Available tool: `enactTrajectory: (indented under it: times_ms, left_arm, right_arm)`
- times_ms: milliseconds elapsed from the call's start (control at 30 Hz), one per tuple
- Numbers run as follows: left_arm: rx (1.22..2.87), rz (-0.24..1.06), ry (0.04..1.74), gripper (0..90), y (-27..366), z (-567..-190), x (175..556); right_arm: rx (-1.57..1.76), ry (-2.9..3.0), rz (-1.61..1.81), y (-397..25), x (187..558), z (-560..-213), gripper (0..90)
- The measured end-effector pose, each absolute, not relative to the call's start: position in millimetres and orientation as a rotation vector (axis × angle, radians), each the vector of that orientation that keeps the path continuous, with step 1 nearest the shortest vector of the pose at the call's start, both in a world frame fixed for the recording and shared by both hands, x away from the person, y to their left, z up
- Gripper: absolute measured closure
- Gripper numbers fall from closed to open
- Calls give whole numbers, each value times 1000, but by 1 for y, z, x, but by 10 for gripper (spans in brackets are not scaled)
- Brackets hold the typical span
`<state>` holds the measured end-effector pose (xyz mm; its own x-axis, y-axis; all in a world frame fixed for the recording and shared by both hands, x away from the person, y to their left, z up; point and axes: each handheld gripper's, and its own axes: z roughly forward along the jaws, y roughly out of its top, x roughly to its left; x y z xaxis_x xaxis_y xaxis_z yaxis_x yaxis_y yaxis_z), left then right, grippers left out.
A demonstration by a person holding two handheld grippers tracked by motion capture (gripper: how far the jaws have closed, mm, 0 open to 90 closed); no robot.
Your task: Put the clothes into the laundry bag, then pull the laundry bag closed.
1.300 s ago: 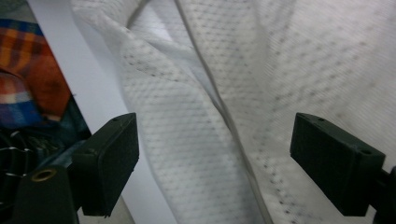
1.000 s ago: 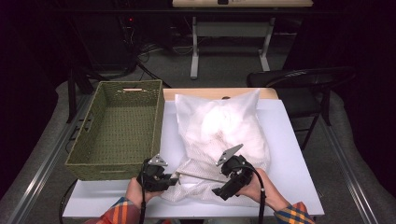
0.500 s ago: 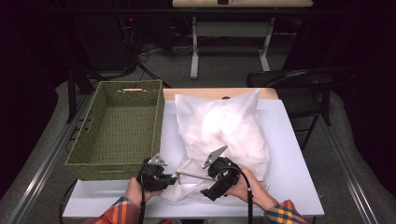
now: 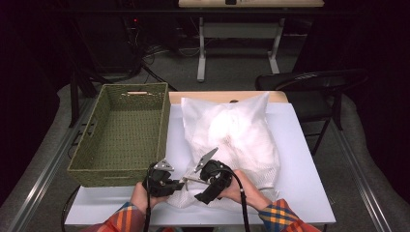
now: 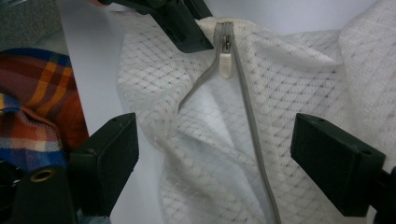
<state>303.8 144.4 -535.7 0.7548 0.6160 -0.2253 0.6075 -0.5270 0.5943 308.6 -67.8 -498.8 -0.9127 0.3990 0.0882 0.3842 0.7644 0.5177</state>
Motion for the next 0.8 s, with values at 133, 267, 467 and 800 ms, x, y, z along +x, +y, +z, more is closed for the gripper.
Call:
enactTrajectory:
  times_ms: [133, 267, 467, 800]
  left_arm:
    - [2283, 17, 911, 834, 145, -535, 303]
    - [2285, 33, 905, 835, 145, -532, 301]
    - [2283, 36, 908, 834, 144, -533, 302]
    - [2286, 33, 903, 839, 146, -533, 301]
  right_arm:
    - [657, 2927, 839, -62, 309, -502, 179]
    - [643, 2925, 862, -57, 310, -503, 318]
    - [636, 2945, 896, -49, 319, -504, 520]
    - [619, 2983, 909, -41, 326, -512, 644]
